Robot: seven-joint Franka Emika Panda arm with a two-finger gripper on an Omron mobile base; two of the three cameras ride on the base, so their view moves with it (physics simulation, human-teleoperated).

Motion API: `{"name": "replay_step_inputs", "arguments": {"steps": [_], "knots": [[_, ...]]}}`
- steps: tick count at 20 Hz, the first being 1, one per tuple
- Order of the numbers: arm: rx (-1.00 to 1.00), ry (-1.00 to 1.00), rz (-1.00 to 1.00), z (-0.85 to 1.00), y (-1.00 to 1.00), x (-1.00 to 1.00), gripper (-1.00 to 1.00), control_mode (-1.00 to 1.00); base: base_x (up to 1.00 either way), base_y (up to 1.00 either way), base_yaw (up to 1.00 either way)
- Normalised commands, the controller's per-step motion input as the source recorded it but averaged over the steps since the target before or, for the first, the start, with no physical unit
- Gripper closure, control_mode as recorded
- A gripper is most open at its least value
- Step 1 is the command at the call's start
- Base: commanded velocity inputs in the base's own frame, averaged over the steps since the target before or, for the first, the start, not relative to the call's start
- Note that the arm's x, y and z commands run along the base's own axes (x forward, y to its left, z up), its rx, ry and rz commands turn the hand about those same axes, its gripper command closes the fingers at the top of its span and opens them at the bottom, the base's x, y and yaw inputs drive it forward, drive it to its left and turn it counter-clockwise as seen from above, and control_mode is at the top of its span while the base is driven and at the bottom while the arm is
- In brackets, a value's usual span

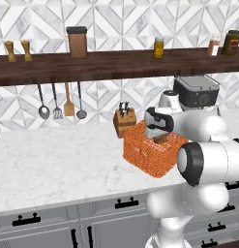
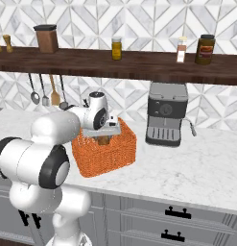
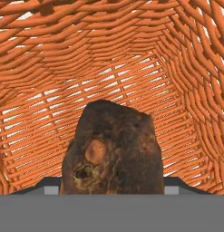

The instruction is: Open the cabinet, pick up the bread from the cabinet and place it in the basket. Then move the basket to the dining counter.

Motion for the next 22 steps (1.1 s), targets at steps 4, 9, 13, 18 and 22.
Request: {"name": "replay_step_inputs", "arguments": {"steps": [4, 9, 13, 18, 22], "knots": [[0.0, 0.02, 0.01, -0.49, 0.0, 0.0, 1.0, -1.0, 0.0, 0.0, 0.0], [0.0, -0.01, 0.04, -0.56, 0.0, 0.0, 1.0, -1.0, 0.0, 0.0, 0.0], [-0.01, -0.07, 0.04, -0.21, 0.0, 0.0, 1.0, -1.0, 0.0, 0.0, 0.0], [0.0, 0.0, 0.04, -0.02, 0.0, 0.0, -1.0, -1.0, 0.0, 0.0, 0.0], [0.0, 0.0, 0.02, 0.0, 0.0, 0.0, -1.0, -1.0, 0.0, 0.0, 0.0]]}}
